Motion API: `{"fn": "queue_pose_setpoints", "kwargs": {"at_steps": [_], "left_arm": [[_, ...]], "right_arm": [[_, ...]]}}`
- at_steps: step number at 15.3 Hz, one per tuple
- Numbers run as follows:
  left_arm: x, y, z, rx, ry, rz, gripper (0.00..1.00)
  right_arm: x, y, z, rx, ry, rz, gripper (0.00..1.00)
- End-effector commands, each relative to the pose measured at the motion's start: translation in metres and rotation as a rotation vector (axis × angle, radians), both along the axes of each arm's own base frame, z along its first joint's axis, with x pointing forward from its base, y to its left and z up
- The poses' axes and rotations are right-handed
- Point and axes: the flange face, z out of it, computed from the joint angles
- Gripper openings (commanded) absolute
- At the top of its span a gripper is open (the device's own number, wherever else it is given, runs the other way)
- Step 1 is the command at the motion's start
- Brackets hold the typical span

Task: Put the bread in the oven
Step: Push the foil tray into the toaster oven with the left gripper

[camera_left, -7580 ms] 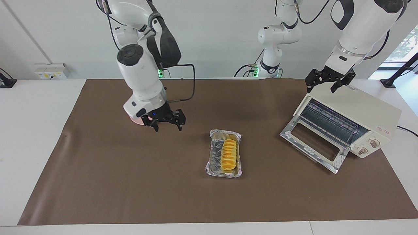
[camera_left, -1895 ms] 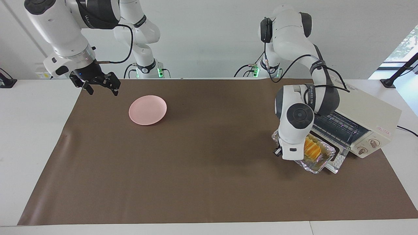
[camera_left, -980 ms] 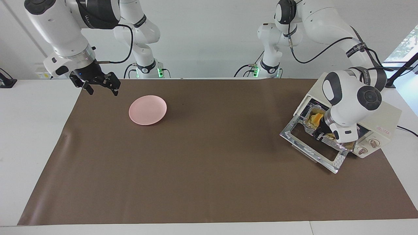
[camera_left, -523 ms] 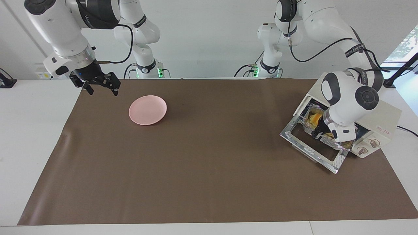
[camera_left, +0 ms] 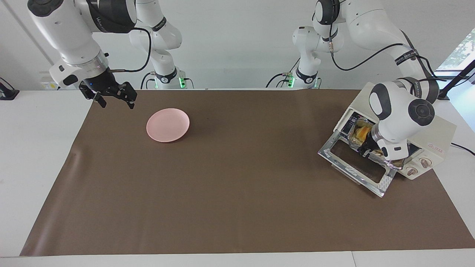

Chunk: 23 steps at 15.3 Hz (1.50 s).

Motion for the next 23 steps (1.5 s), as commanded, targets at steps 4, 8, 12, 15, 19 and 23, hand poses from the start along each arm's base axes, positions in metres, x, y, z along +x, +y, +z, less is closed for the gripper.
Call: {"fn": "queue_pose_setpoints", "kwargs": {"at_steps": [4, 8, 12, 15, 19, 23], "left_arm": [[-0.021, 0.012, 0.01, -0.018, 0.022, -0.04, 0.0], [-0.026, 0.013, 0.017, -0.025, 0.038, -0.036, 0.0], [-0.035, 0.017, 0.014, -0.01, 0.06, -0.04, 0.0], [-0.038, 0.018, 0.013, 0.008, 0.061, -0.053, 0.0], [-0.037, 0.019, 0.013, 0.009, 0.052, -0.053, 0.0], [-0.038, 0.019, 0.012, 0.007, 0.051, -0.059, 0.22]], "right_arm": [[-0.003, -0.002, 0.004, -0.01, 0.003, 0.017, 1.0], [-0.003, -0.002, 0.004, -0.01, 0.003, 0.017, 1.0], [-0.003, -0.002, 0.004, -0.01, 0.003, 0.017, 1.0], [-0.003, -0.002, 0.004, -0.01, 0.003, 0.017, 1.0], [-0.003, -0.002, 0.004, -0.01, 0.003, 0.017, 1.0], [-0.003, -0.002, 0.004, -0.01, 0.003, 0.017, 1.0]]}}
